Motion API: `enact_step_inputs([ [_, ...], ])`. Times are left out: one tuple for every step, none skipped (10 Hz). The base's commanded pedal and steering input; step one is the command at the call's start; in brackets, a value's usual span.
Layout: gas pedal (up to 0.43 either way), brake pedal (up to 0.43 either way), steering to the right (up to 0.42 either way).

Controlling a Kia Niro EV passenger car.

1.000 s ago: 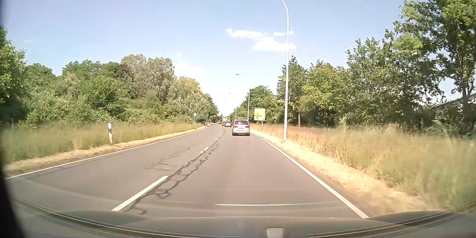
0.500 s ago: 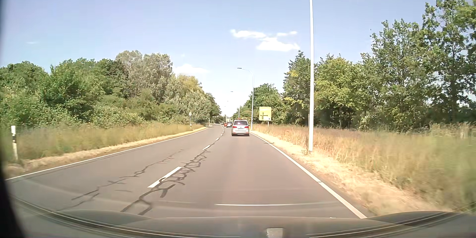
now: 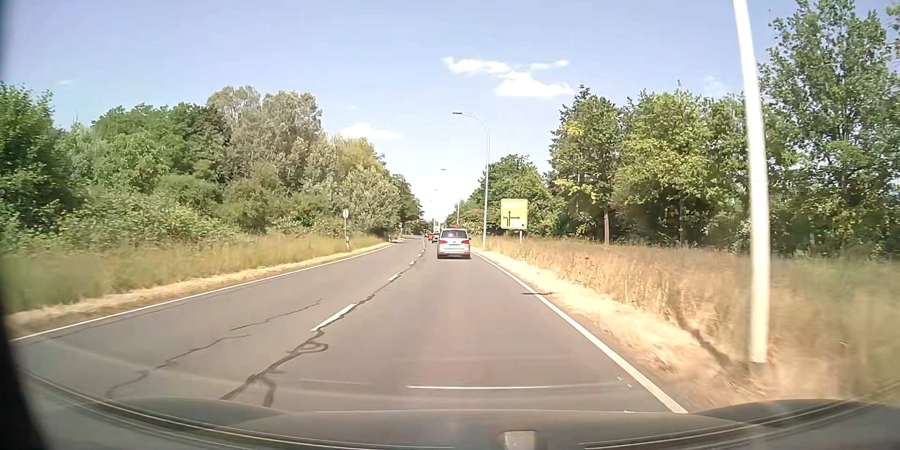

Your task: Follow the waypoints while adhering to traffic rules and regulations

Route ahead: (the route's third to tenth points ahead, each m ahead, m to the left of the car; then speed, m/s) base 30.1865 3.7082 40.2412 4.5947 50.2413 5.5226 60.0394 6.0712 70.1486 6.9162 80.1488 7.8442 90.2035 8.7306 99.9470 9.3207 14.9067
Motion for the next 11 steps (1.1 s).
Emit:
enact_step_inputs([
  [0.079, 0.030, -0.009],
  [0.067, 0.030, -0.009],
  [0.059, 0.030, -0.010],
  [0.039, 0.030, -0.010],
  [0.008, 0.030, -0.009],
  [0.000, 0.030, -0.009],
  [0.000, 0.030, -0.009],
  [0.000, 0.030, -0.009],
  [0.000, 0.030, -0.009],
  [0.000, 0.030, -0.009],
  [0.000, 0.030, -0.008],
])
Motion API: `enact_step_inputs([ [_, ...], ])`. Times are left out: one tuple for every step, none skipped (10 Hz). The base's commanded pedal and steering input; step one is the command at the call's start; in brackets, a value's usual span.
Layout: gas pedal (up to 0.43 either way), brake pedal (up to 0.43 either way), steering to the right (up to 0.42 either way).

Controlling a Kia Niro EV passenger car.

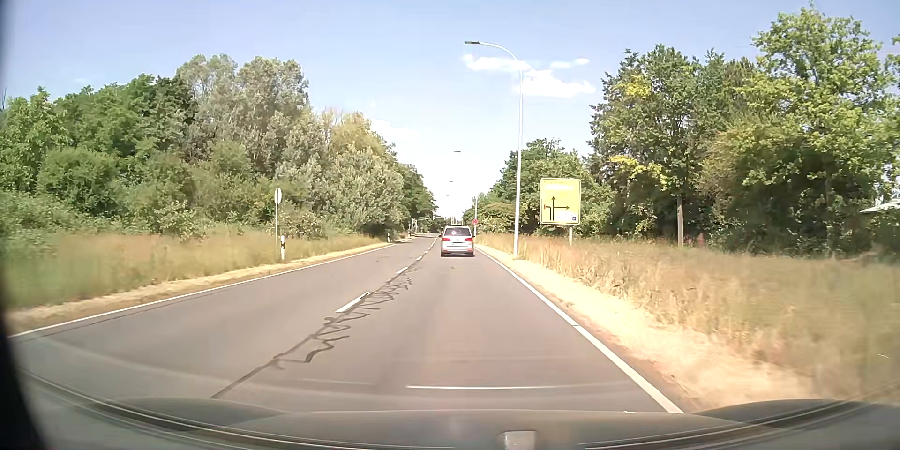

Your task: Follow the waypoints while adhering to traffic rules and regulations

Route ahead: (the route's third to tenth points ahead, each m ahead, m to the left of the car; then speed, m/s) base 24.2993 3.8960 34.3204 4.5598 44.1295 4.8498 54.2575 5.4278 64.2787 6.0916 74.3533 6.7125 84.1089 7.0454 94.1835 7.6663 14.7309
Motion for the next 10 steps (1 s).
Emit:
enact_step_inputs([
  [0.000, 0.030, -0.008],
  [0.000, 0.030, -0.008],
  [0.000, 0.030, -0.008],
  [0.000, 0.030, -0.008],
  [0.000, 0.030, -0.007],
  [0.000, 0.030, -0.007],
  [0.000, 0.030, -0.007],
  [0.000, 0.030, -0.007],
  [0.000, 0.030, -0.007],
  [0.000, 0.030, -0.007],
])
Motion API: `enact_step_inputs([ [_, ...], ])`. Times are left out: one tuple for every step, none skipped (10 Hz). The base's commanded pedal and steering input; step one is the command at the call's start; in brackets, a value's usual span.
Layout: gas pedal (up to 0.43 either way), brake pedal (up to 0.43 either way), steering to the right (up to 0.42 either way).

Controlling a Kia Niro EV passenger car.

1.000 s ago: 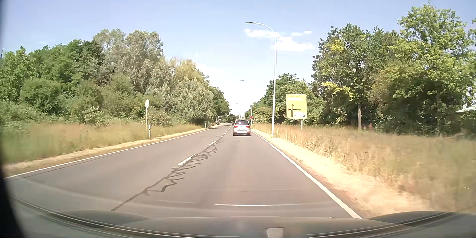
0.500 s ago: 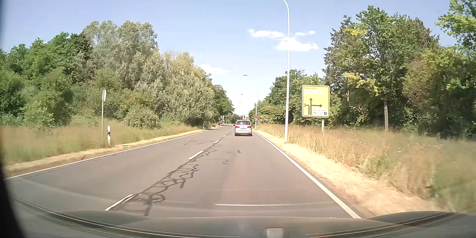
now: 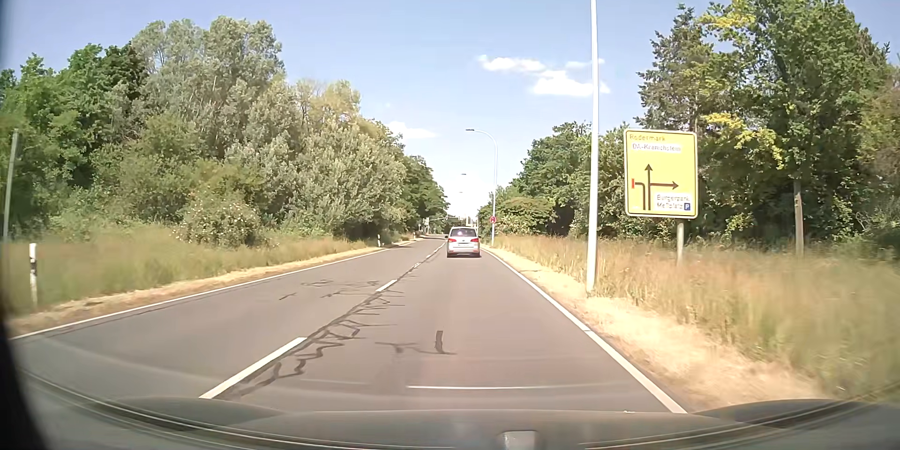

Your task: Follow the waypoints while adhering to traffic rules and regulations

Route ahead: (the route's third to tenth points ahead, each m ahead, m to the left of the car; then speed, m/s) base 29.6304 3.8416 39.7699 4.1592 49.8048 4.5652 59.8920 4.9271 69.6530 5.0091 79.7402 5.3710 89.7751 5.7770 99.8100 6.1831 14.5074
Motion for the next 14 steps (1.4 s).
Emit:
enact_step_inputs([
  [0.000, 0.030, -0.006],
  [0.000, 0.030, -0.006],
  [0.000, 0.030, -0.005],
  [0.000, 0.030, -0.004],
  [0.000, 0.030, -0.003],
  [0.000, 0.030, -0.003],
  [0.000, 0.030, -0.002],
  [0.000, 0.030, -0.001],
  [0.000, 0.030, -0.001],
  [0.000, 0.037, -0.001],
  [0.000, 0.037, 0.000],
  [0.000, 0.049, 0.000],
  [0.000, 0.049, 0.000],
  [0.000, 0.049, 0.000],
])
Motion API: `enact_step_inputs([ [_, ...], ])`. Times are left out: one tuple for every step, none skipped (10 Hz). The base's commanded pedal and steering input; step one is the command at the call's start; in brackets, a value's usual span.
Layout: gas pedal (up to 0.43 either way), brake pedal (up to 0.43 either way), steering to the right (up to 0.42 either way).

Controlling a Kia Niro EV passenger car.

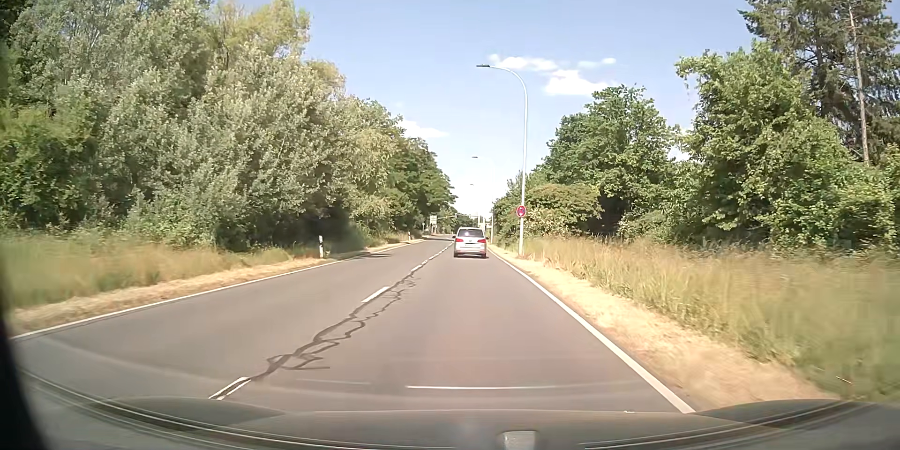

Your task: Follow the waypoints while adhering to traffic rules and regulations

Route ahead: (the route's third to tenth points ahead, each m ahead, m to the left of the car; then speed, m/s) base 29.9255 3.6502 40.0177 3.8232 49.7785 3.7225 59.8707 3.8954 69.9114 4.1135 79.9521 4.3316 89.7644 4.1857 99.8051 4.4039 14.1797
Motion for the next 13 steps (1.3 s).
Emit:
enact_step_inputs([
  [0.000, 0.049, 0.000],
  [0.000, 0.037, 0.001],
  [0.000, 0.030, 0.000],
  [0.000, 0.030, 0.001],
  [0.000, 0.030, 0.000],
  [0.000, 0.037, 0.000],
  [0.000, 0.030, 0.000],
  [0.000, 0.030, 0.000],
  [0.000, 0.030, 0.000],
  [0.000, 0.030, 0.000],
  [0.000, 0.030, 0.000],
  [0.000, 0.037, 0.000],
  [0.000, 0.037, 0.000],
])
